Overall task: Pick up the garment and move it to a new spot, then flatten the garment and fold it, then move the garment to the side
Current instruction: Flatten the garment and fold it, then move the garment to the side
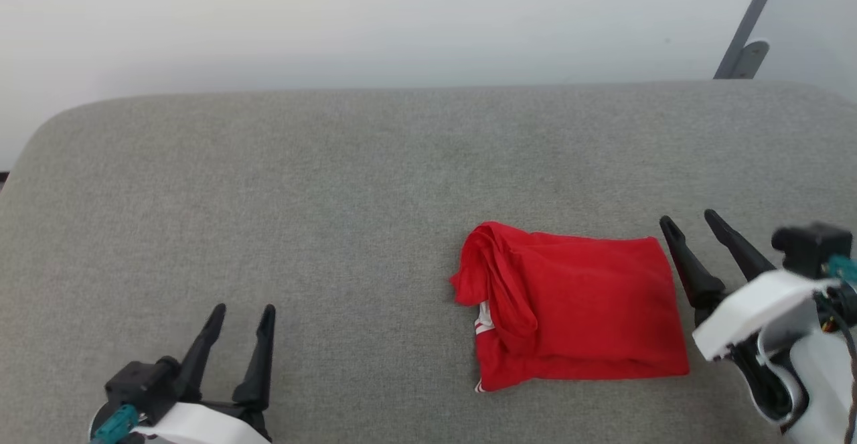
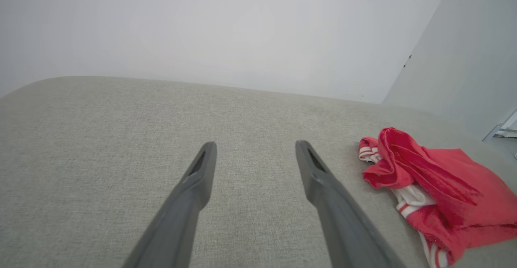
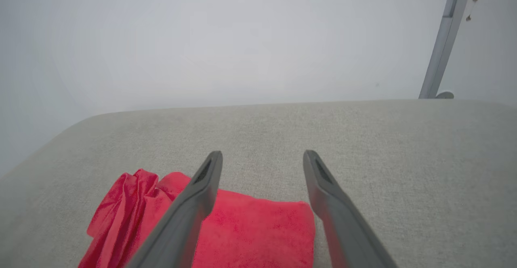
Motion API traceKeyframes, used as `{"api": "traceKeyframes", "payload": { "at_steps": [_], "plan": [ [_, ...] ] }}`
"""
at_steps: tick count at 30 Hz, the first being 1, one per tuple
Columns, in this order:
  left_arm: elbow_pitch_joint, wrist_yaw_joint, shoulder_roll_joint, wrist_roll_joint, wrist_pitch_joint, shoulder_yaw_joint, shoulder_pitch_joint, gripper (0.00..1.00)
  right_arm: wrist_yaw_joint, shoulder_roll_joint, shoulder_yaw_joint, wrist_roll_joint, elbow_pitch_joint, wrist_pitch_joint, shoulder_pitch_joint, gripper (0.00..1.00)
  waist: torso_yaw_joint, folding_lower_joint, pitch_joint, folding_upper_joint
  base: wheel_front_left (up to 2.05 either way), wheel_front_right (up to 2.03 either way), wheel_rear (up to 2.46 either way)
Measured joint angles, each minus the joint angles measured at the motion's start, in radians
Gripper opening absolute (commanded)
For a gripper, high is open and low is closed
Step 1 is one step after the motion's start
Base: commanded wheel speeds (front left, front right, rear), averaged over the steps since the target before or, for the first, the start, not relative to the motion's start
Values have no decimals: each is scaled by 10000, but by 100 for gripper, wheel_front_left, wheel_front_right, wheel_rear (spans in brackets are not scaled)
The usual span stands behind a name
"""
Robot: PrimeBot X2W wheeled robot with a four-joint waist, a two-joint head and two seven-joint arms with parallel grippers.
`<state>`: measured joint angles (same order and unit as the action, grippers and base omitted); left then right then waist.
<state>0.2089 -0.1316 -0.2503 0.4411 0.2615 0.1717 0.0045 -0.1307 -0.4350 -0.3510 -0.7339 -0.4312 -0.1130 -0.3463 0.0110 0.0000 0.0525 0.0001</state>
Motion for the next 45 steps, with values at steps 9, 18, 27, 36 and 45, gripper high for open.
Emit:
{"api": "traceKeyframes", "payload": {
  "at_steps": [9,18,27,36,45],
  "plan": [
    [-341,0,50,-8,0,-374,553,100,0,238,809,972,-249,-1461,994,100,-38,0,-375,0,0,0,0],
    [-1026,0,56,-198,0,-752,1398,100,0,1124,2493,1990,1200,-1482,2894,100,125,0,-464,0,0,0,0],
    [-1814,0,234,-458,0,-1141,2399,100,0,1647,3678,2416,2393,-1480,4410,100,180,0,-572,0,0,0,0],
    [-1941,0,320,-617,0,-1250,2533,100,0,1883,4034,2694,2972,-1055,4696,100,198,0,-575,0,0,0,0],
    [-1898,0,485,-637,0,-1135,2172,100,0,1390,3689,3018,2711,583,3902,100,311,0,-352,0,0,0,0]
  ]
}}
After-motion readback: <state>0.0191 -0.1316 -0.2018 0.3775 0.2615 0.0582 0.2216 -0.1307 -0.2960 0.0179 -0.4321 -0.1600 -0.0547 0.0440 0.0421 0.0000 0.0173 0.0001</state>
